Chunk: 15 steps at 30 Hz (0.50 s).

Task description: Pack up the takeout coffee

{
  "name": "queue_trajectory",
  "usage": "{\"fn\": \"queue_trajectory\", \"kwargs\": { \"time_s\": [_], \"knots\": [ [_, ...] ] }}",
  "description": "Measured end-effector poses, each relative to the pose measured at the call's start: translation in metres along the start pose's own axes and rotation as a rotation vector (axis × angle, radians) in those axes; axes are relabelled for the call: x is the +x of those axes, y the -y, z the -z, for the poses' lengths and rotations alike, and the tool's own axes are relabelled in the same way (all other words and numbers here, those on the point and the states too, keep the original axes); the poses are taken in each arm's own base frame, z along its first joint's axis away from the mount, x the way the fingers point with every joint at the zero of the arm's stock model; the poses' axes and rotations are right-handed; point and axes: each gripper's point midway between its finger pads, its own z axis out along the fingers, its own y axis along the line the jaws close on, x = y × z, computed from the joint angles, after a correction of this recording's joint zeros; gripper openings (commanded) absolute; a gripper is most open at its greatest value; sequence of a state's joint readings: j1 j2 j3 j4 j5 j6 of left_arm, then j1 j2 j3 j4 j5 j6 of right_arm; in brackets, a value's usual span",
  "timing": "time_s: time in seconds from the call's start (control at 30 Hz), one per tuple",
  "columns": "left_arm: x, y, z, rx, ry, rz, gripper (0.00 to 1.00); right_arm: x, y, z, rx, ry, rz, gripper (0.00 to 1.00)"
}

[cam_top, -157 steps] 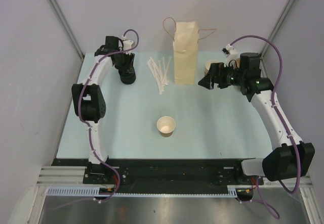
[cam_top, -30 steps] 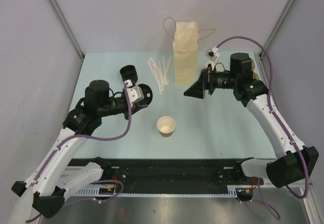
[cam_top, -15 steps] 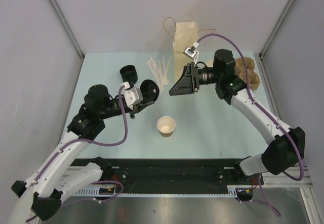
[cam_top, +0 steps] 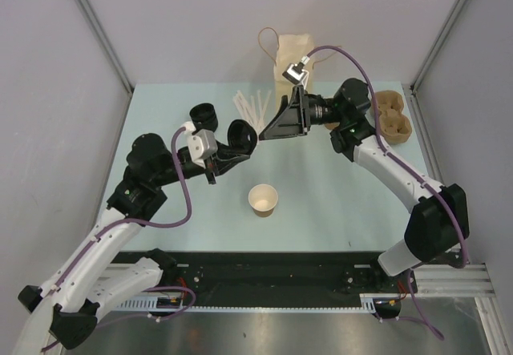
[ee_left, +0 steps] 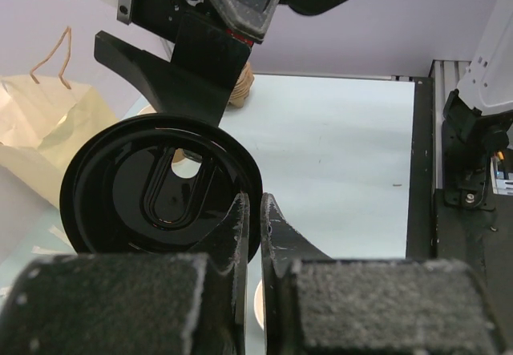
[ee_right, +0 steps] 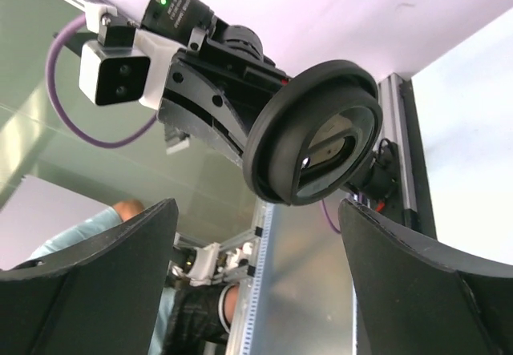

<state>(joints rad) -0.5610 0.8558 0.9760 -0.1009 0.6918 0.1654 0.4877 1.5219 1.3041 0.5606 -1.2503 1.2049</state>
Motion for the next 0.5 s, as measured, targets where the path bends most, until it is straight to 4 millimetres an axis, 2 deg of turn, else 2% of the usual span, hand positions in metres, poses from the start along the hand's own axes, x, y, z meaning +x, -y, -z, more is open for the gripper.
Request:
{"fn": "queue_trajectory", "kwargs": {
  "time_s": [0.23,0.5],
  "knots": [
    [-0.005,0.001,-0.001,0.002,0.018,0.005,0.0,-0.002,-0.003,-0.006,-0.026,0.005,-0.041,0.68],
    [-0.007,0.002,-0.002,0.006,0.026,0.007,0.0,0.0,-0.011,-0.01,-0.048,-0.003,-0.052,0.61]
  ]
}}
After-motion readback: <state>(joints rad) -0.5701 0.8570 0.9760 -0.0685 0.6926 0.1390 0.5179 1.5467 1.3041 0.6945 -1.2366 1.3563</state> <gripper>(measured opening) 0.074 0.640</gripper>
